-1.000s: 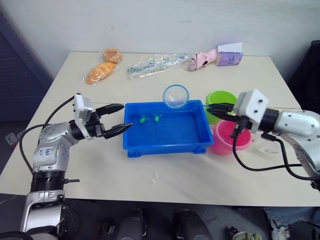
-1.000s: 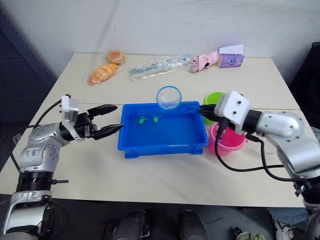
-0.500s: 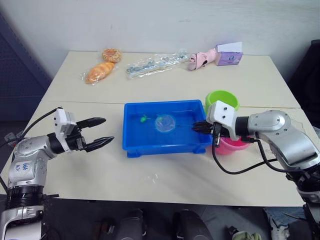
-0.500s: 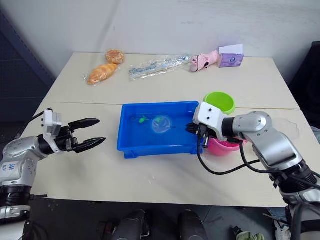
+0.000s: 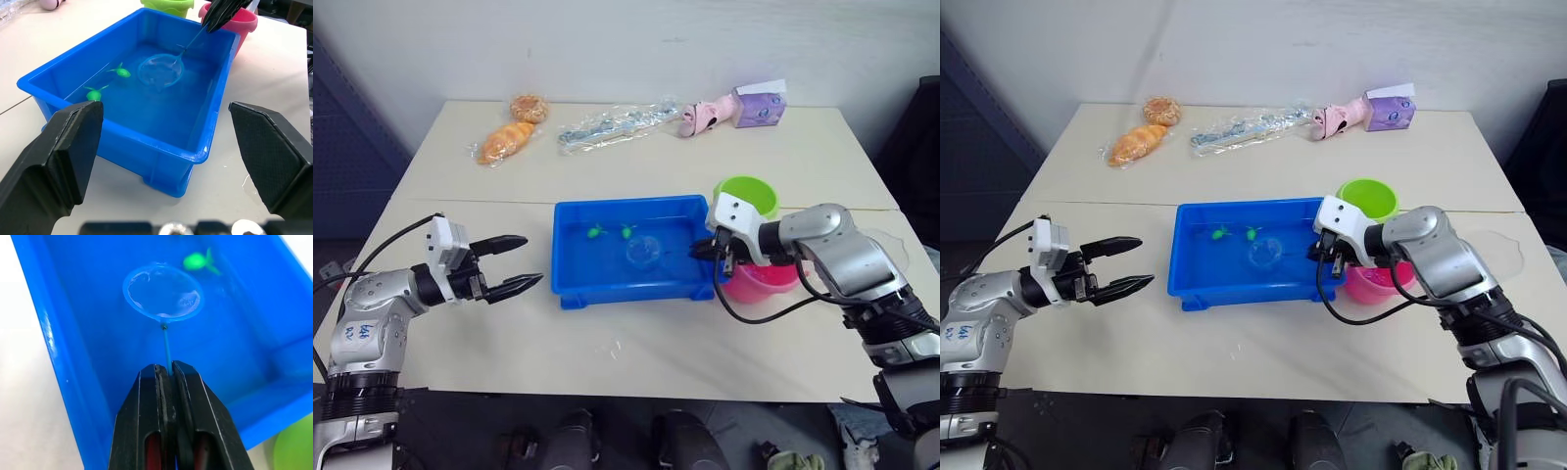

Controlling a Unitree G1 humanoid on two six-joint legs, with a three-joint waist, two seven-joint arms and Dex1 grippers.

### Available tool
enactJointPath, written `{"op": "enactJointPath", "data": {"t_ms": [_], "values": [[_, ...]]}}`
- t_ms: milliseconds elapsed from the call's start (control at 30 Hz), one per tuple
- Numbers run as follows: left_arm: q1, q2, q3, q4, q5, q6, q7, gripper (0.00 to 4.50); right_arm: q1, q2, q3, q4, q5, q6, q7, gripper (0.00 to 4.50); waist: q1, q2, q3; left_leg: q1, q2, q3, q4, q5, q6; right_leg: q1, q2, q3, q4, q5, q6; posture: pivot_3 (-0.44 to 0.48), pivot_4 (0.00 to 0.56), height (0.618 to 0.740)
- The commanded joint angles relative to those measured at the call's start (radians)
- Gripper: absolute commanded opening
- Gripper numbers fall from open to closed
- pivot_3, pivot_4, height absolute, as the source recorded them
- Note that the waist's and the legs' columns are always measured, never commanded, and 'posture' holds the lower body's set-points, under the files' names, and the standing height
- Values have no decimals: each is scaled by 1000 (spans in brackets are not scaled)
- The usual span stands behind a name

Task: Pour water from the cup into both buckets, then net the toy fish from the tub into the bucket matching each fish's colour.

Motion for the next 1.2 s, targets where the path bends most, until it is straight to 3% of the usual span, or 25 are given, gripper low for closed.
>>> {"op": "enactJointPath", "data": {"t_ms": [33, 367, 633, 867, 1200], "values": [[-5, -10, -5, -37, -11, -23, -9, 4428, -51, 19, 11, 18, -19, 25, 42, 0, 0, 0, 0, 0, 0, 0, 0, 0, 0, 0, 0, 0, 0, 0, 0, 0, 150, 740], [20, -38, -12, -58, -8, -40, 12, 4428, -118, 152, -26, 153, -53, 23, -59, 0, -3, 0, 0, 0, 0, 0, 0, 0, 0, -1, 0, 0, 1, 0, 0, 0, 150, 740], [23, -40, -17, -57, -5, -48, 18, 4428, -75, 166, -84, 115, -41, -7, -91, 0, 0, 0, 0, 0, 0, 0, 0, 0, 0, -1, 0, 0, 0, 0, 0, 0, 150, 740], [6, -46, -27, -48, -5, -56, 15, 4428, 61, 133, -189, -84, 13, -4, -107, 0, 1, 0, 0, 0, 0, 0, -1, 0, -1, -1, 0, 0, 0, 0, 0, 0, 150, 740], [-66, -83, -68, -24, -4, -66, -5, 4428, 292, -44, -429, -458, 164, 103, -91, 0, 4, 0, 0, 0, 0, 0, -1, -1, 0, 0, 0, 0, -1, 0, 0, 0, 150, 740]]}}
